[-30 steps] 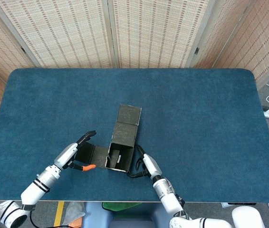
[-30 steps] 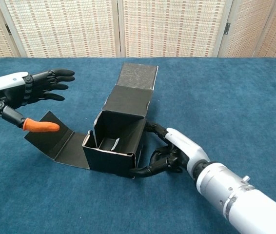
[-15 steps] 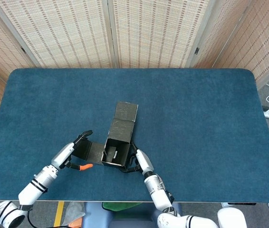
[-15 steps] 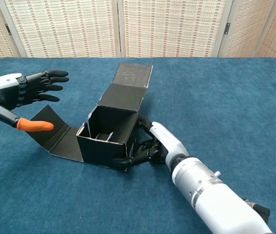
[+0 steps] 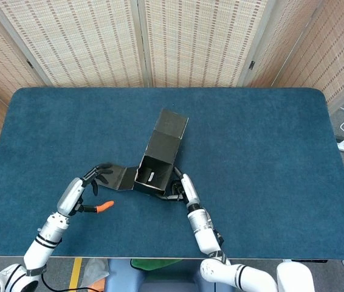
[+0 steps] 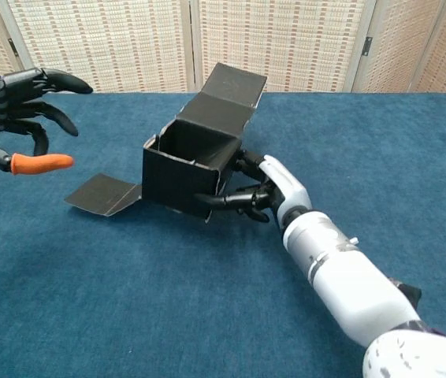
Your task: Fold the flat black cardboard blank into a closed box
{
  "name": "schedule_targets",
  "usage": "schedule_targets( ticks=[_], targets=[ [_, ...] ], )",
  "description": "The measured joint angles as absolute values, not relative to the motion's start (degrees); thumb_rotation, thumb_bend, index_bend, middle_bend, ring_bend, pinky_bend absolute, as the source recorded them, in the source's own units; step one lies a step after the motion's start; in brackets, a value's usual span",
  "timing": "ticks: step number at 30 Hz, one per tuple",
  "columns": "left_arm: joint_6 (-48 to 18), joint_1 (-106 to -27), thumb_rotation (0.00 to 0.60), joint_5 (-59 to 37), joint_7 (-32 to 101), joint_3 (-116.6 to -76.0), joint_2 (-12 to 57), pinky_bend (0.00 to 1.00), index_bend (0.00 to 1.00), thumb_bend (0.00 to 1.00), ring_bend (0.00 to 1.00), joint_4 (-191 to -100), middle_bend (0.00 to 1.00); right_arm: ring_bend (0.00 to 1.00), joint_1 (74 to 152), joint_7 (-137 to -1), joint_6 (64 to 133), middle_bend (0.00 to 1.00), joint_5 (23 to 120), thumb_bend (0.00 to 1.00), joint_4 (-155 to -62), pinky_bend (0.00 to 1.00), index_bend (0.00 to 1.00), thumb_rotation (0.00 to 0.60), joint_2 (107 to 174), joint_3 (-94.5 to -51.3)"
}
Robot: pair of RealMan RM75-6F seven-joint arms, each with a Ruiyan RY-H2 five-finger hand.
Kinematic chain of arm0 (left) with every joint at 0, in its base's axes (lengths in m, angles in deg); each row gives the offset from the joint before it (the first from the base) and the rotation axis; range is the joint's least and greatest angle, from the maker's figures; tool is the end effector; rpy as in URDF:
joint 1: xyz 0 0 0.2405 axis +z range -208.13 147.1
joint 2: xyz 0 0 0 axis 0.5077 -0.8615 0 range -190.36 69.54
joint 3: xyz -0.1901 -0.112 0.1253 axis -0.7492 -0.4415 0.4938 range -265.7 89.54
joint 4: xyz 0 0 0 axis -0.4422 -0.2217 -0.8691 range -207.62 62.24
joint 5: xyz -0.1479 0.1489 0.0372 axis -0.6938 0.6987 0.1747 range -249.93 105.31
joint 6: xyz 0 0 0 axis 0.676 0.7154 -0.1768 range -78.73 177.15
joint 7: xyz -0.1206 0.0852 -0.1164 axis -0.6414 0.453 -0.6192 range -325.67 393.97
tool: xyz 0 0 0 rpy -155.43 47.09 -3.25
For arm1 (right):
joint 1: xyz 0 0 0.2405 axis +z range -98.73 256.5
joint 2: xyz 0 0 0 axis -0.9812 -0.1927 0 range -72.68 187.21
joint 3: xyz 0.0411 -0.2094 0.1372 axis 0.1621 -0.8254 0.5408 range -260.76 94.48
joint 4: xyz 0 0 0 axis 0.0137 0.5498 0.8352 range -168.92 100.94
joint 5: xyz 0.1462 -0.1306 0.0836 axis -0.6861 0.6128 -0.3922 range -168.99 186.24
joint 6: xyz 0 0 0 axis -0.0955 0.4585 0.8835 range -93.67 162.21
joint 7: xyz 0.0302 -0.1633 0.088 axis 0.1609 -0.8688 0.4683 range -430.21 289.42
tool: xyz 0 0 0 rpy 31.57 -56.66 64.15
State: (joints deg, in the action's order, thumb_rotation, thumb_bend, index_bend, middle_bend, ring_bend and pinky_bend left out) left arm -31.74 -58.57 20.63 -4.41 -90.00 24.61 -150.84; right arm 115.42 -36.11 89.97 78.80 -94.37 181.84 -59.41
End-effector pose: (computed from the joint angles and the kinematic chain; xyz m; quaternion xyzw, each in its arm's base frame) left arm -0.1856 0.3181 0.0338 -0.5631 -0.4990 -0.6188 0.2258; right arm -0.0845 -0.3549 -0.1600 0.3543 -0.7255 0.5673 0.1624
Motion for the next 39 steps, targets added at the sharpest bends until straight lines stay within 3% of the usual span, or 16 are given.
schedule_targets(
  ticks=[4, 8, 14, 17, 30, 39],
  targets=[
    [-32.85, -58.48, 0.6, 25.12, -1.08, -88.49, 25.25, 0.88, 0.53, 0.23, 0.76, -148.52, 0.59, 0.77, 115.52, -30.42, 88.39, 0.65, 79.15, 0.3, -98.11, 1.0, 0.49, 0.6, 178.29, -57.65],
    [-29.41, -59.41, 0.6, 26.58, 0.66, -86.31, 24.69, 0.89, 0.54, 0.23, 0.78, -147.57, 0.62, 0.77, 114.97, -24.16, 88.08, 0.65, 80.78, 0.28, -102.01, 1.0, 0.49, 0.6, 174.56, -57.06],
    [-20.35, -62.52, 0.6, 26.51, 1.82, -84.24, 24.37, 0.89, 0.52, 0.28, 0.79, -146.74, 0.57, 0.77, 113.13, -17.94, 87.14, 0.65, 81.8, 0.28, -109.02, 1.0, 0.49, 0.6, 169.07, -57.86],
    [-19.1, -63.77, 0.6, 26.3, 2.91, -84.77, 26.13, 0.88, 0.48, 0.31, 0.79, -144.35, 0.53, 0.77, 112.05, -16.91, 86.41, 0.64, 82.08, 0.28, -111.99, 1.0, 0.49, 0.6, 166.55, -59.54],
    [-33.1, -65.48, 0.6, 27.24, 6.87, -91.3, 36.39, 0.89, 0.41, 0.41, 0.79, -129.41, 0.48, 0.77, 110.1, -15.96, 85.33, 0.63, 84.53, 0.28, -115.76, 1.0, 0.49, 0.6, 162.77, -66.31],
    [-40.48, -66.76, 0.6, 32.25, 8.03, -90.62, 36.97, 0.89, 0.42, 0.44, 0.79, -124.75, 0.48, 0.77, 110.4, -16.76, 85.46, 0.63, 86.86, 0.28, -114.49, 1.0, 0.49, 0.6, 162.85, -69.67]
  ],
)
